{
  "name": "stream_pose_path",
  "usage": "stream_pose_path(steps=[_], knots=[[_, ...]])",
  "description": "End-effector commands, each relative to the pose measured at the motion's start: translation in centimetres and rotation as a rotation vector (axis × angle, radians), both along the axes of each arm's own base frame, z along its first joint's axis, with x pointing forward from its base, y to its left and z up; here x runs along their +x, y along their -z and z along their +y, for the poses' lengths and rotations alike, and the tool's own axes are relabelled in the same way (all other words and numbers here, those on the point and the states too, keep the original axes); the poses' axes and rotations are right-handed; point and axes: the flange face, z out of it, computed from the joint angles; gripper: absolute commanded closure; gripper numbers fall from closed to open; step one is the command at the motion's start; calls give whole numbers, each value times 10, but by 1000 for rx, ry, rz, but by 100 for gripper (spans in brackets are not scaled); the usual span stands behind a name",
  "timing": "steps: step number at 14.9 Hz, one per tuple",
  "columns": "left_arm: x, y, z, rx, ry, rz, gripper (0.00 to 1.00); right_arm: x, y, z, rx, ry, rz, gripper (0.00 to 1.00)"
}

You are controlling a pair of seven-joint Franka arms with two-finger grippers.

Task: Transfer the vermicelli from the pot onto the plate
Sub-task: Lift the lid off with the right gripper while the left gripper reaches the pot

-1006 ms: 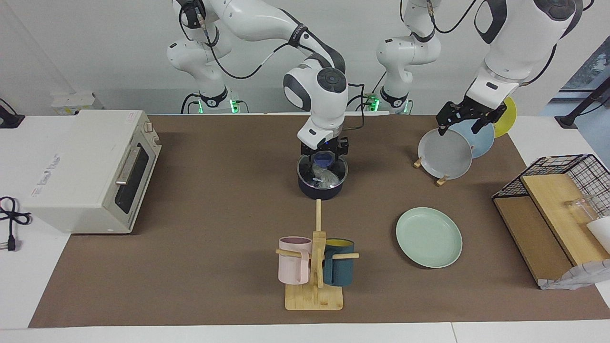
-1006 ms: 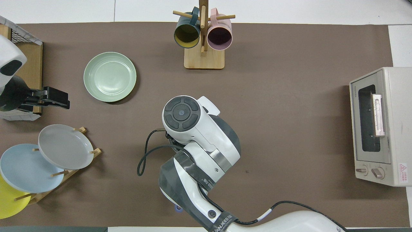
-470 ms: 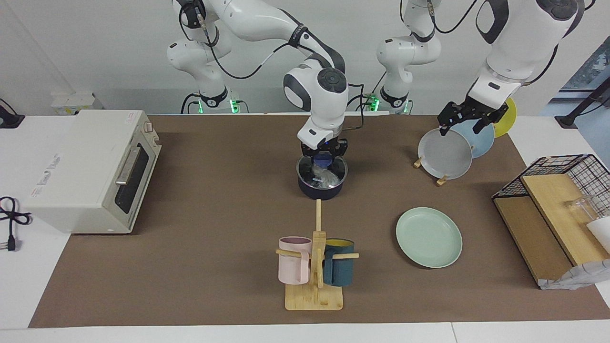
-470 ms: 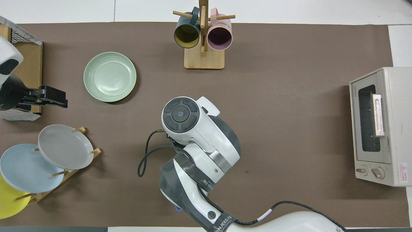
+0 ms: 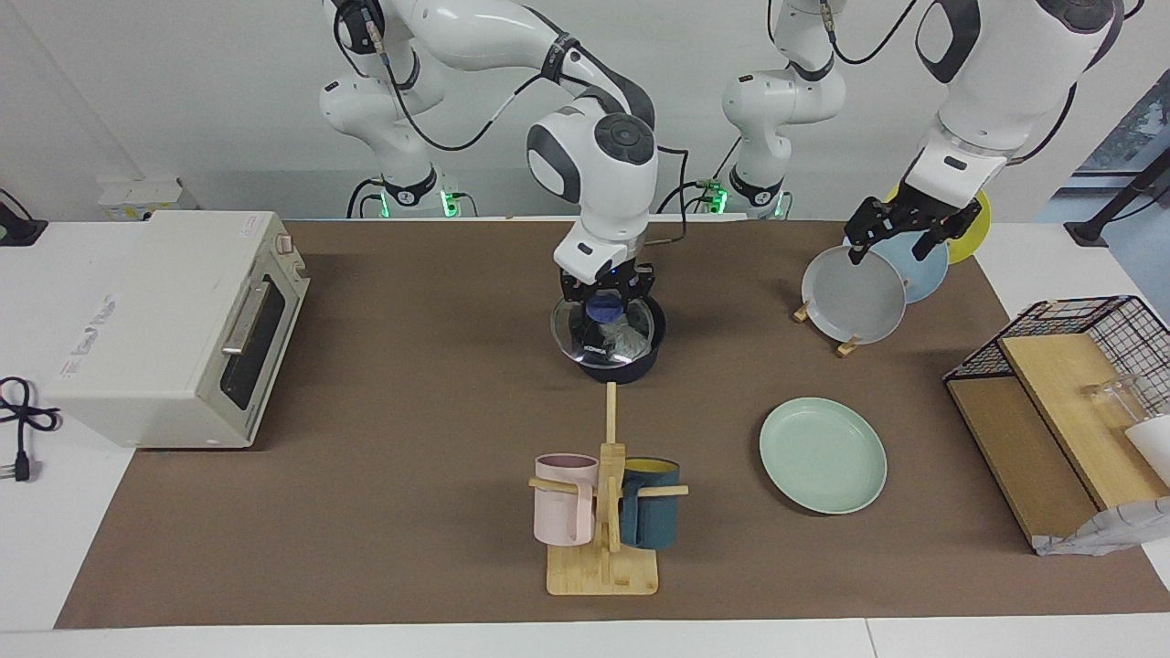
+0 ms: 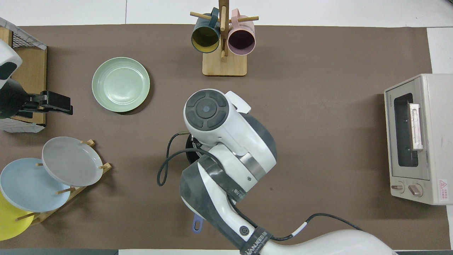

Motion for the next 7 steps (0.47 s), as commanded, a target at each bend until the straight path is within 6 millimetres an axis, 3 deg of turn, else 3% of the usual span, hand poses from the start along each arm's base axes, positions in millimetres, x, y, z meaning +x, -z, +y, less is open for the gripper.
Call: stream_pose_path(steps=[1,4,5,7], knots=[[-1,-1,-11,-15,5,-33,0,33,-18,-66,-1,-56,9,45],[-7,14,-75,-24,-54,-47,0,50,-17,-120,-22,-122,61,45],[-10,24,-93,-27,-34,-46,0,59,-18,-146,-18,-133,65,45],[-21,43,-135,-50,-21,-17,0,68,-15,-177,-13,-167,75,45]])
